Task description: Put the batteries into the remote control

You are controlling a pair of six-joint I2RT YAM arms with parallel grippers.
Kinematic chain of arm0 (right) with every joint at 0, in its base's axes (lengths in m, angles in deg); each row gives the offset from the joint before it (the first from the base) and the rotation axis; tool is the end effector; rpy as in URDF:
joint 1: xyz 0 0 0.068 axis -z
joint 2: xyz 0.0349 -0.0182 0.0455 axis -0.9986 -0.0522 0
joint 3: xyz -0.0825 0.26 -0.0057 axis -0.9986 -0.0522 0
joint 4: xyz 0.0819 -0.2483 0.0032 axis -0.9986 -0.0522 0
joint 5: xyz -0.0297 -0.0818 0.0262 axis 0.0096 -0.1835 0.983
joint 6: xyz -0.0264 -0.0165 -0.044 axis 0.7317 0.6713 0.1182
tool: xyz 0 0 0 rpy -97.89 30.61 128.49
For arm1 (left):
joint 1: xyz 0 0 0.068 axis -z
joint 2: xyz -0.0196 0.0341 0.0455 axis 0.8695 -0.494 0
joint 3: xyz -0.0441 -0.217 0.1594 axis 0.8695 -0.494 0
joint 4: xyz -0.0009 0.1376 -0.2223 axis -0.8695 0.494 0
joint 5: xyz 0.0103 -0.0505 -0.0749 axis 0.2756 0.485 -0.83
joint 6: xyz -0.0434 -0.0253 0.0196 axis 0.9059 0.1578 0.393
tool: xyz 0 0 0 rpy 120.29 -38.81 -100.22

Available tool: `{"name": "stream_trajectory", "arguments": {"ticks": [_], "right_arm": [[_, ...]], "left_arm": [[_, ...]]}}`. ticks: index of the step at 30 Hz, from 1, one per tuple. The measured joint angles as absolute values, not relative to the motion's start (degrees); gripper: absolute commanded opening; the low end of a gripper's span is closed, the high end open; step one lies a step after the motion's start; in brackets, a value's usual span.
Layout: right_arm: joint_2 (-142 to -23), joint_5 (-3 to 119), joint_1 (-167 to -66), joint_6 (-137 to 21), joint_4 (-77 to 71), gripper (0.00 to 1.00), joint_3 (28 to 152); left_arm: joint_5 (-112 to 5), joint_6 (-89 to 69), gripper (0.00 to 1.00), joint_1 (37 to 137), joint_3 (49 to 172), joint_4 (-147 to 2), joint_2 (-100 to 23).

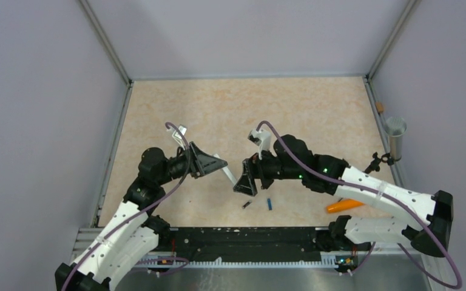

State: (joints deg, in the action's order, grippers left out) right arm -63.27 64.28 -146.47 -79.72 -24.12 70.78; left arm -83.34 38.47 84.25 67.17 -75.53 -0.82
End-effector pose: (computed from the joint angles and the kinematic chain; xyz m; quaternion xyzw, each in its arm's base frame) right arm 0.1155 0.2132 0.3333 -0.2871 0.7994 0.4360 0.2973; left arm 0.1419 -0.0869 0.2884 -0.0035 0.7272 -0.6079 0.3187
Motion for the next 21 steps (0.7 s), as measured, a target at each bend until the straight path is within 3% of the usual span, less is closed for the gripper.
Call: {"name": "stream_trajectory", "arguments": {"ticks": [13,21], "right_arm": [[-76.5,49.7,-155.1,-75.1,-30.4,0.62,79.3],[-80.5,43.6,-157.3,-75.0,-31.3,0.38,80.0]], "left_arm": [[-78.4,35.4,0.00,84.3,68.7,-63.9,-2.8],[-77.3,35.3,0.00,84.3,69.3,-61.5,-2.8]]}}
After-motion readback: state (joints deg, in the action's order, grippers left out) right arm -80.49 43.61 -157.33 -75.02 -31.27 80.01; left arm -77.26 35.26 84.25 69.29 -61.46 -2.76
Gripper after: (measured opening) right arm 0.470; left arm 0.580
